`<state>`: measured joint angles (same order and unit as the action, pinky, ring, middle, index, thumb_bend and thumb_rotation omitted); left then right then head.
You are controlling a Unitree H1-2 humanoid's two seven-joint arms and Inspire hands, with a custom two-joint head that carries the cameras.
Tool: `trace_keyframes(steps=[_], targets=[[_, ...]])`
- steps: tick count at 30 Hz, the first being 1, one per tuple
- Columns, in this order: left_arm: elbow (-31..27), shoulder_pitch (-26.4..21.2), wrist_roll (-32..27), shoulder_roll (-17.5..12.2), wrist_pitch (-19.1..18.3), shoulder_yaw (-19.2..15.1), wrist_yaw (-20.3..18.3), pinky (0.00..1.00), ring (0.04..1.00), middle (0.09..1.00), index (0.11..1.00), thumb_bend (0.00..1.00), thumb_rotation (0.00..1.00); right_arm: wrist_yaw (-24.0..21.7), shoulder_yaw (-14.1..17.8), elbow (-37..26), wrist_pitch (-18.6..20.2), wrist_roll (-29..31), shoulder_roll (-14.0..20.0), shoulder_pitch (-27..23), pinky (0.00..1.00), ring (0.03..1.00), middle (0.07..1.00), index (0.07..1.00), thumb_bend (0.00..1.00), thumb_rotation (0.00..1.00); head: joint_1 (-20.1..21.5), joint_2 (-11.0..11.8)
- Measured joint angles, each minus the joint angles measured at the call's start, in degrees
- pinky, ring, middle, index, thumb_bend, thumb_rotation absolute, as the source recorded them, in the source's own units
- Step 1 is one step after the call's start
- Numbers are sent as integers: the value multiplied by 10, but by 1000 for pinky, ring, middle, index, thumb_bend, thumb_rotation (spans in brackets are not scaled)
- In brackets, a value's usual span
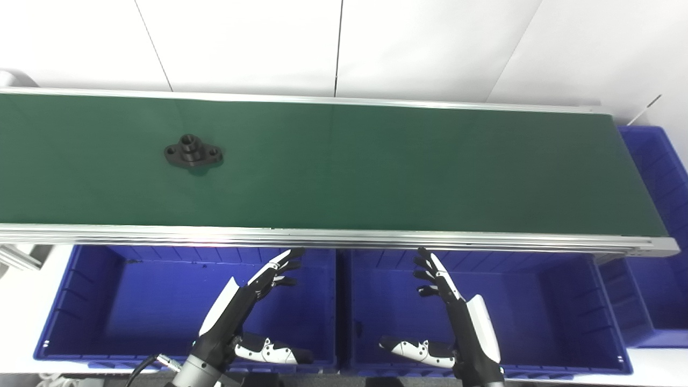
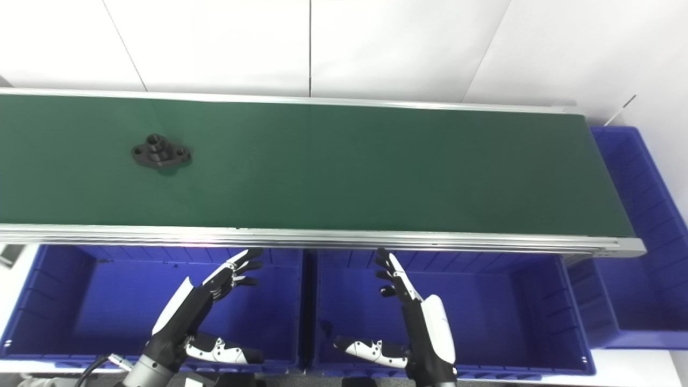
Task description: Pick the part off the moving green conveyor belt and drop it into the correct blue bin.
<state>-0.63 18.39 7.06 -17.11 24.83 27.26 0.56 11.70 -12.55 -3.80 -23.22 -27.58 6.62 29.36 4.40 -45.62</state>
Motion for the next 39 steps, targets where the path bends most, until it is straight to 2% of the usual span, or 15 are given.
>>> trace_keyframes(steps=[5, 6, 7, 8, 14, 17, 18, 19, 24, 25, 27, 29, 31, 34, 39], targets=[[0, 0, 2, 0, 0, 1, 1, 759, 875, 929, 895, 787, 285, 0, -2, 0, 0, 0, 3, 0, 672, 809, 883, 945, 772, 344, -17, 4], [0, 0, 4, 0, 0, 2, 5, 756, 874, 927, 894, 789, 285, 1, -2, 0, 0, 0, 4, 0, 672, 809, 883, 945, 771, 344, -37, 16], [0, 0, 10, 0, 0, 4, 12, 753, 872, 922, 891, 794, 291, 2, -2, 1, 0, 1, 6, 0, 669, 808, 884, 947, 770, 346, -37, 16], [1, 0, 14, 0, 0, 7, 18, 747, 869, 914, 883, 800, 295, 3, -3, 2, -1, 1, 9, 0, 663, 807, 888, 949, 771, 351, -71, 34], [21, -1, 38, 0, 0, 42, 58, 741, 867, 913, 877, 809, 286, 28, -22, 21, -2, 16, 40, 0, 685, 819, 889, 950, 756, 326, -126, 67], [24, -4, 48, -1, 0, 58, 76, 721, 849, 897, 862, 829, 284, 48, -39, 34, -4, 31, 57, -4, 695, 828, 898, 960, 739, 290, -169, 98], [28, -7, 51, -1, 0, 63, 82, 720, 848, 897, 862, 830, 285, 52, -43, 40, -4, 37, 61, -7, 695, 829, 898, 961, 738, 288, -169, 98], [31, -10, 57, -1, 0, 66, 87, 719, 847, 896, 860, 833, 286, 55, -47, 41, -4, 42, 65, -8, 697, 830, 901, 963, 737, 286, -177, 111], [40, -23, 58, -8, 0, 86, 113, 691, 823, 879, 837, 855, 275, 69, -57, 48, -4, 62, 72, -11, 677, 826, 907, 979, 727, 278, -178, 122], [41, -24, 59, -9, 0, 89, 117, 691, 820, 877, 836, 860, 271, 69, -59, 50, -4, 63, 72, -11, 677, 825, 905, 979, 725, 273, -176, 133], [46, -29, 60, -11, 0, 97, 126, 694, 813, 871, 834, 865, 269, 74, -64, 56, -4, 63, 73, -12, 676, 822, 901, 977, 724, 260, -176, 133], [57, -35, 60, -15, 0, 105, 135, 693, 801, 861, 828, 868, 259, 79, -70, 61, -4, 63, 74, -15, 668, 816, 898, 975, 727, 254, -171, 156], [64, -39, 60, -20, 0, 112, 145, 684, 793, 856, 825, 868, 254, 85, -71, 67, -4, 62, 74, -18, 660, 813, 900, 975, 729, 247, -171, 156], [75, -45, 58, -24, 0, 124, 159, 681, 787, 848, 819, 870, 245, 90, -72, 74, -4, 63, 76, -23, 646, 807, 895, 970, 733, 220, -167, 173], [79, -52, 58, -29, 0, 140, 172, 696, 803, 854, 815, 859, 240, 95, -81, 74, -4, 66, 78, -28, 620, 800, 886, 966, 749, 205, -162, 178]])
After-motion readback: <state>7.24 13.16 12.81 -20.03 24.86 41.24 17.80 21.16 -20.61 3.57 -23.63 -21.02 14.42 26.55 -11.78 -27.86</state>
